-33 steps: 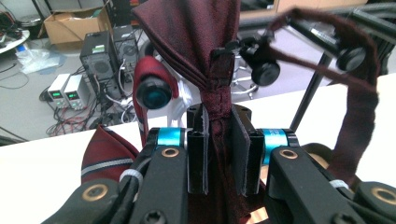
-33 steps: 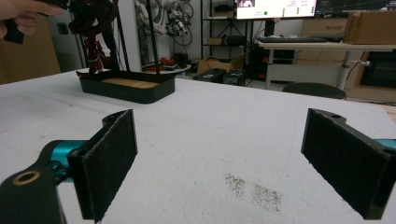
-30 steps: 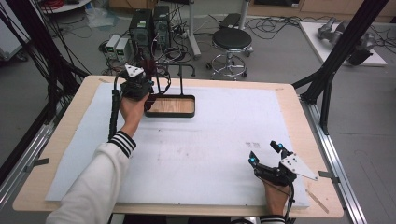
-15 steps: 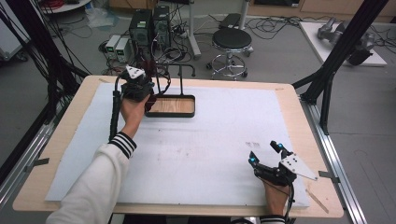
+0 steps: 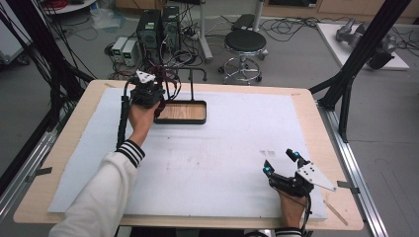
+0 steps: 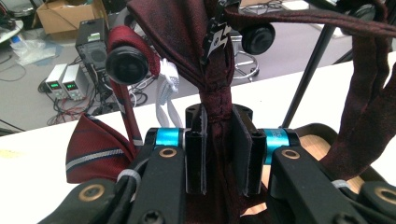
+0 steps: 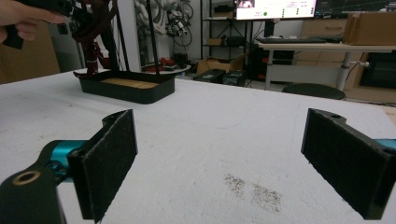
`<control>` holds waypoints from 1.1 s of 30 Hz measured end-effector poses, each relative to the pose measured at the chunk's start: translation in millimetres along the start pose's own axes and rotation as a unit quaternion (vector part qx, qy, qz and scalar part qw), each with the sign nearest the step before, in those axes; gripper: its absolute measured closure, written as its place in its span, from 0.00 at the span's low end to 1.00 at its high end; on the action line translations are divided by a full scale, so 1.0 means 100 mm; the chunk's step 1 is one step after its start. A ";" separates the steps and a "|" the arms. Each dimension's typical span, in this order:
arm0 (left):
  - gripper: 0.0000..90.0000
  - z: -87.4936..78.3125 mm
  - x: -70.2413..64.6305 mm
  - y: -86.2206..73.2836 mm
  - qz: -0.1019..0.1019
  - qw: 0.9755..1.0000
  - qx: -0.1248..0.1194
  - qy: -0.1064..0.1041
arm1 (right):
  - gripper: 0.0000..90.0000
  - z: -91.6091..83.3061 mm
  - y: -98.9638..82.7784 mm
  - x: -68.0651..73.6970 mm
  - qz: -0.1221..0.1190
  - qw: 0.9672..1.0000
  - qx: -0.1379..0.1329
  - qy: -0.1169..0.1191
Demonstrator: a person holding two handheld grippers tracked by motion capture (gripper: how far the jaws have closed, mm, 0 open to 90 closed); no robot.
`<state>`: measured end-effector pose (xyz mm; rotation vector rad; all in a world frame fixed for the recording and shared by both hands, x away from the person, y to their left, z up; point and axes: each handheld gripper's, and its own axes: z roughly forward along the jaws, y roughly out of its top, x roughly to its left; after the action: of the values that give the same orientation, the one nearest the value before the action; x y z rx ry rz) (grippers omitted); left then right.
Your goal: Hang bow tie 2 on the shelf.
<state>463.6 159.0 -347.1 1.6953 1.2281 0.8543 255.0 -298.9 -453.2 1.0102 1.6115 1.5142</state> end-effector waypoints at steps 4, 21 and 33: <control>0.85 -0.03 -0.02 0.02 0.001 1.000 -0.011 0.016 | 0.11 0.00 0.00 0.00 0.003 1.000 0.001 0.001; 0.85 0.01 -0.03 0.13 -0.005 0.999 -0.035 0.030 | 0.11 0.00 0.00 0.00 0.005 1.000 0.001 0.001; 0.80 -0.01 -0.01 0.08 -0.005 1.000 -0.018 0.022 | 0.11 0.00 0.00 0.00 0.005 1.000 0.001 0.001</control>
<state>465.5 157.4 -339.5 1.6482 1.2420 0.9074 254.9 -298.9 -453.2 1.0198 1.6129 1.5208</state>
